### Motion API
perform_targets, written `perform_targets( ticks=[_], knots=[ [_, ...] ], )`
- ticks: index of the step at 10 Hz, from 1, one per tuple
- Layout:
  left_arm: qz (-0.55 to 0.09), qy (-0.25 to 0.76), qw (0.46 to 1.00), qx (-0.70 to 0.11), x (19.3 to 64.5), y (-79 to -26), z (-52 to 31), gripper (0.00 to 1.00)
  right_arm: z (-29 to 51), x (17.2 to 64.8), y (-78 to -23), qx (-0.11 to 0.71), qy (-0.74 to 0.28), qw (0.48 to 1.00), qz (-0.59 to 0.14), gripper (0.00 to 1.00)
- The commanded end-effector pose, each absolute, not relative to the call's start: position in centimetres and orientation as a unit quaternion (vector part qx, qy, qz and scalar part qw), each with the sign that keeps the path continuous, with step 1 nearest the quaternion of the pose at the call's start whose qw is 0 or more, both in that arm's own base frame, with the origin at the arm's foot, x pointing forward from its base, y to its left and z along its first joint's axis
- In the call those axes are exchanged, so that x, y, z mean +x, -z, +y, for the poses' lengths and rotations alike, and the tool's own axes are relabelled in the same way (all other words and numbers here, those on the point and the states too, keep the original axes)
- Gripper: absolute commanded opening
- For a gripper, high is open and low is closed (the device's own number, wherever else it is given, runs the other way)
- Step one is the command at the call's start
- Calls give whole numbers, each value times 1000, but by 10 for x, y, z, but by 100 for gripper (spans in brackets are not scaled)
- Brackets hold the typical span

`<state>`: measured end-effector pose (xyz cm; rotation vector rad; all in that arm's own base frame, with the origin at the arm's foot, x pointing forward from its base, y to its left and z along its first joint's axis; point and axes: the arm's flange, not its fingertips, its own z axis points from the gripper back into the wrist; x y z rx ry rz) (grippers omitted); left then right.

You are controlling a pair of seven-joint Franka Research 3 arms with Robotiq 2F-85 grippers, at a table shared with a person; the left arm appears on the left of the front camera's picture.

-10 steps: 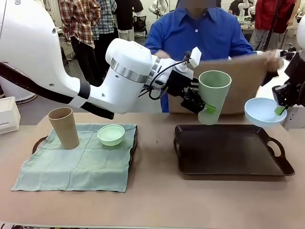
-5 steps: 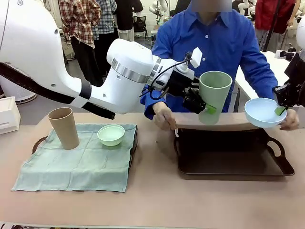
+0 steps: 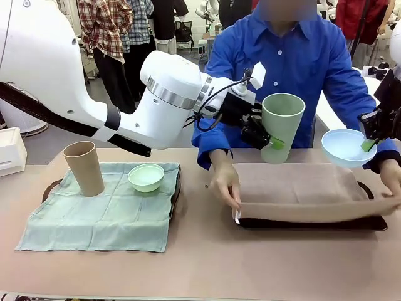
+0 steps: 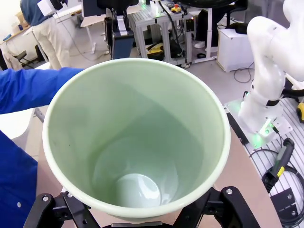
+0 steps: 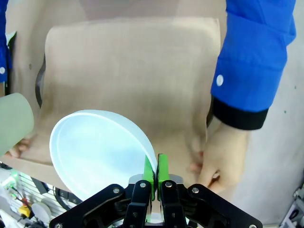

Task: Set up a tray with a mat and arrange the tableware.
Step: Place the Picnic Bowl and Reusable plastic cup back onto the Handle tray in front of the human's position.

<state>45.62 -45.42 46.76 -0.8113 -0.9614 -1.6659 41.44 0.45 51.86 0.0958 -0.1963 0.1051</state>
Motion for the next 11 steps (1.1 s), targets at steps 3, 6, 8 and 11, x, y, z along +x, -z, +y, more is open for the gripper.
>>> perform_targets(
  ticks=[3,6,8,11],
  knots=[
    [-400,691,498,-338,457,-470,-456,28,5,415,-518,47,-53,993,-97,0],
    [-400,691,498,-338,457,-470,-456,28,5,415,-518,47,-53,993,-97,0],
    [-400,691,498,-338,457,-470,-456,28,5,415,-518,47,-53,993,-97,0],
    [-400,691,498,-338,457,-470,-456,28,5,415,-518,47,-53,993,-97,0]
  ],
)
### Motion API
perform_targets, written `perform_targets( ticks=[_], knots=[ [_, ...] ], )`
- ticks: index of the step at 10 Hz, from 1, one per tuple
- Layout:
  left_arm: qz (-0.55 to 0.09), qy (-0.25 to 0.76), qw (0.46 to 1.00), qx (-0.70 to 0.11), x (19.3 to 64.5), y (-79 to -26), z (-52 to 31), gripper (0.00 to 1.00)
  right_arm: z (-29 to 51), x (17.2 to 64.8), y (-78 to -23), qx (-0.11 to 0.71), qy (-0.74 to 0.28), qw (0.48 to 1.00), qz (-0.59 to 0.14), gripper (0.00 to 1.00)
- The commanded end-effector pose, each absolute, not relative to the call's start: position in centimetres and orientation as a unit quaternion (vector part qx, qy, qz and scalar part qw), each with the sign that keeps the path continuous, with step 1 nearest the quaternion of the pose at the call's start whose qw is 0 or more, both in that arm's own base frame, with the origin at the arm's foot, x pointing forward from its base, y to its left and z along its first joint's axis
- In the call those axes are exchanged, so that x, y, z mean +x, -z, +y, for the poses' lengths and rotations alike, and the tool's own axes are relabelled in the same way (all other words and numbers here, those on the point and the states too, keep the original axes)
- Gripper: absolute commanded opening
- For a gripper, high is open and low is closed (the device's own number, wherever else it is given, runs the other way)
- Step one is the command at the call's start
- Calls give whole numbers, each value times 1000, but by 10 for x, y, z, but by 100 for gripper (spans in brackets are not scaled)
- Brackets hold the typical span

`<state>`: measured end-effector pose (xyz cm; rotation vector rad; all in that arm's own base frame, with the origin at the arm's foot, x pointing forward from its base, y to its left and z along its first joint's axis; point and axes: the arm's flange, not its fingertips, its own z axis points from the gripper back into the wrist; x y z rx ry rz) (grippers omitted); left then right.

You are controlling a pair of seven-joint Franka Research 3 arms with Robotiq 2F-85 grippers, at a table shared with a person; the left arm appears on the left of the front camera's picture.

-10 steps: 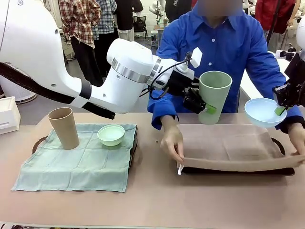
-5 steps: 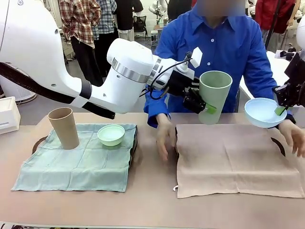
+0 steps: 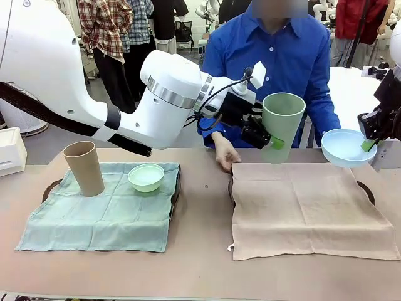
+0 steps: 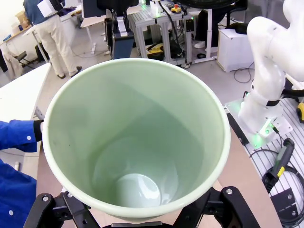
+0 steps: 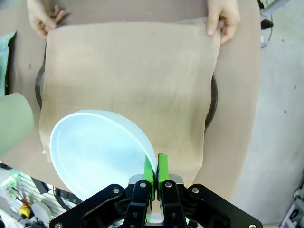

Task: Set up a tray with a mat and arrange the tableware.
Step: Place the Picnic Bowl and Reusable plastic cup back onto the Handle tray in front of the human's position.

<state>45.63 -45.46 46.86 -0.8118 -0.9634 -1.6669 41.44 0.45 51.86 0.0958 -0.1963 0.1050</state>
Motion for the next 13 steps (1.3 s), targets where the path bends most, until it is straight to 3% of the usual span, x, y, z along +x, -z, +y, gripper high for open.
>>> perform_targets(
  ticks=[1,8,9,11,13],
  knots=[
    [-400,691,498,-338,457,-470,-456,28,5,415,-518,47,-53,993,-97,0],
    [-400,691,498,-338,457,-470,-456,28,5,415,-518,47,-53,993,-97,0],
    [-399,690,502,-336,456,-469,-455,85,5,415,-518,47,-53,993,-97,0],
    [-410,697,479,-342,462,-468,-451,85,3,418,-515,50,-64,992,-93,4],
    [-398,698,494,-332,482,-440,-451,85,-4,438,-493,57,-53,994,-77,4]
  ],
)
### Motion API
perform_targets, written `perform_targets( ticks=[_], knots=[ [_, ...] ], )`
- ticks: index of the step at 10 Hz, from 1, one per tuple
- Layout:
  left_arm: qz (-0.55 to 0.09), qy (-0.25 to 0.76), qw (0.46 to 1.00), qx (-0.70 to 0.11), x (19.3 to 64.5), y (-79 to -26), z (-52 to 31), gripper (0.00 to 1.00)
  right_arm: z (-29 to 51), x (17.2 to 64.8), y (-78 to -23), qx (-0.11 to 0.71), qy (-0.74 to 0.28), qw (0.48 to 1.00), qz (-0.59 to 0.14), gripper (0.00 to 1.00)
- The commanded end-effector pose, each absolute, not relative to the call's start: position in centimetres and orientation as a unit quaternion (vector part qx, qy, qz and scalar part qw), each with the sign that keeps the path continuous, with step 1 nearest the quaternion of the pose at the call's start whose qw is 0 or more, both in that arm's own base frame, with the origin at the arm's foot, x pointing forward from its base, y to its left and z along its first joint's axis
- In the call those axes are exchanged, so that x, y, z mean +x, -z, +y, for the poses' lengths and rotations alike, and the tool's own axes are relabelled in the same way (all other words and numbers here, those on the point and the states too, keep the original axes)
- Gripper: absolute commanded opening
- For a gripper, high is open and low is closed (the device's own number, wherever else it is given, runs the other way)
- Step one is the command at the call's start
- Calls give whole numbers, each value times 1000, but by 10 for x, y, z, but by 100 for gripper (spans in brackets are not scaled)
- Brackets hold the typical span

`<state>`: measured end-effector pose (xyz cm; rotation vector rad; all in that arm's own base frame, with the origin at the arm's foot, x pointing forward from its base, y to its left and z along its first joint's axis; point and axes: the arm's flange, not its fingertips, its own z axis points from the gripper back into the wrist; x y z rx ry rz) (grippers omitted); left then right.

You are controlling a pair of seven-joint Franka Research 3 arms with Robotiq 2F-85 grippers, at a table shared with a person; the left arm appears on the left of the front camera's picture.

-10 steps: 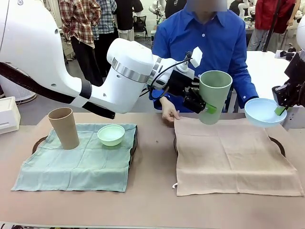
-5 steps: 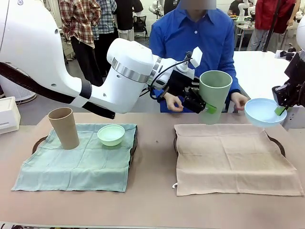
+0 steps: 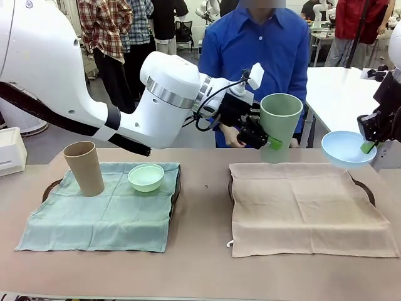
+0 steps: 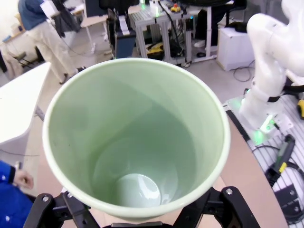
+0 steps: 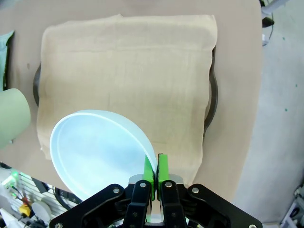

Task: Set up a tray with a mat and arrange the tableware.
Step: Place the Picnic Bowl and Reusable plastic cup back onto the Handle tray in front of the human's position.

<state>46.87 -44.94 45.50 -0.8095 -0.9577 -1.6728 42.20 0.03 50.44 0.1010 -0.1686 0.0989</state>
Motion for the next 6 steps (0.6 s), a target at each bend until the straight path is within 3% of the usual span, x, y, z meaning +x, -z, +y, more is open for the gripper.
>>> perform_targets(
  ticks=[1,6],
  knots=[
    [-389,699,496,-339,495,-421,-453,85,-5,451,-477,59,-48,995,-69,4],
    [-362,707,474,-381,515,-366,-459,85,-2,494,-408,53,-48,996,-46,4]
  ],
)
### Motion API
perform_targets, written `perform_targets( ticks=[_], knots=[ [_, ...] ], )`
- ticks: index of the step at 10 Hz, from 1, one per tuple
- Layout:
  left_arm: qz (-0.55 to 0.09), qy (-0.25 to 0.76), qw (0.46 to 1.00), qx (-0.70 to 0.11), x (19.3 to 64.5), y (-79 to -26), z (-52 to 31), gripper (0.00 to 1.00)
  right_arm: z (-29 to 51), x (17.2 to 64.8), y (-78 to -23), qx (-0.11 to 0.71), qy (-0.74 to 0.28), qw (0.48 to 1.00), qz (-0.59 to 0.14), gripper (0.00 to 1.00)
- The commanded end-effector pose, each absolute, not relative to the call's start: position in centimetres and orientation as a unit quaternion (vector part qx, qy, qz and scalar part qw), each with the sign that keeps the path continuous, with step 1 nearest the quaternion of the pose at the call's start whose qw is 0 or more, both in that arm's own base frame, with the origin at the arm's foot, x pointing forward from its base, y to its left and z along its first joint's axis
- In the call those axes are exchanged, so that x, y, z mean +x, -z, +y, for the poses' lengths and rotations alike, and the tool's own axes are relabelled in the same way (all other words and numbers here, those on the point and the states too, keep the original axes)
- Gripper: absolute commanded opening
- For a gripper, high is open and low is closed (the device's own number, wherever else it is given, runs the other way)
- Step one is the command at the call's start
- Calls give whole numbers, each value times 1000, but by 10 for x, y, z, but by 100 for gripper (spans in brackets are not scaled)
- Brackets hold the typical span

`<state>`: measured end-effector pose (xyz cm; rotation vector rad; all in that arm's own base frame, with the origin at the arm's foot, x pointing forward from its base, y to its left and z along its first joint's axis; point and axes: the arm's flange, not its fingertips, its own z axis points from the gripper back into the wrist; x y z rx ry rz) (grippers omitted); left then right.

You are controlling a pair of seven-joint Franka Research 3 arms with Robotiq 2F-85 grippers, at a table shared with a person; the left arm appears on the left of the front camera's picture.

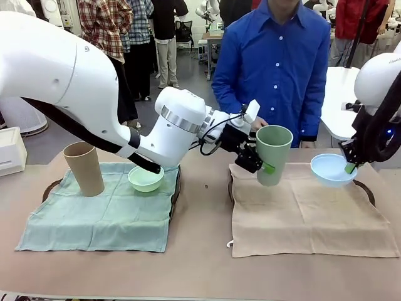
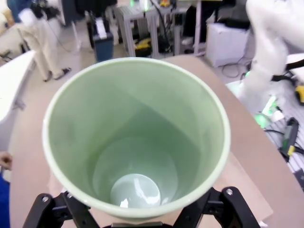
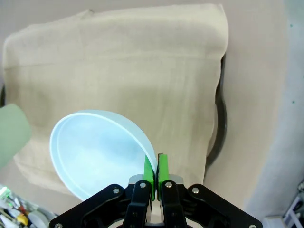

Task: Set up a tray with a mat and arrange the tableware.
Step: Place the Picnic Bowl and Reusable plastic cup back onto the Handle tray in front of the human's position.

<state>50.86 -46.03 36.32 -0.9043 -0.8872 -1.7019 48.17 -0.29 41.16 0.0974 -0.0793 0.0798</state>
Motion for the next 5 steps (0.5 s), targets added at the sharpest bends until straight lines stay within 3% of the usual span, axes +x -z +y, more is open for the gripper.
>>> perform_targets(
  ticks=[1,5],
  knots=[
    [-353,705,476,-390,517,-356,-460,85,-2,500,-397,53,-47,997,-44,4],
    [-351,709,460,-403,531,-324,-467,85,-3,515,-365,48,-26,998,-25,4]
  ],
)
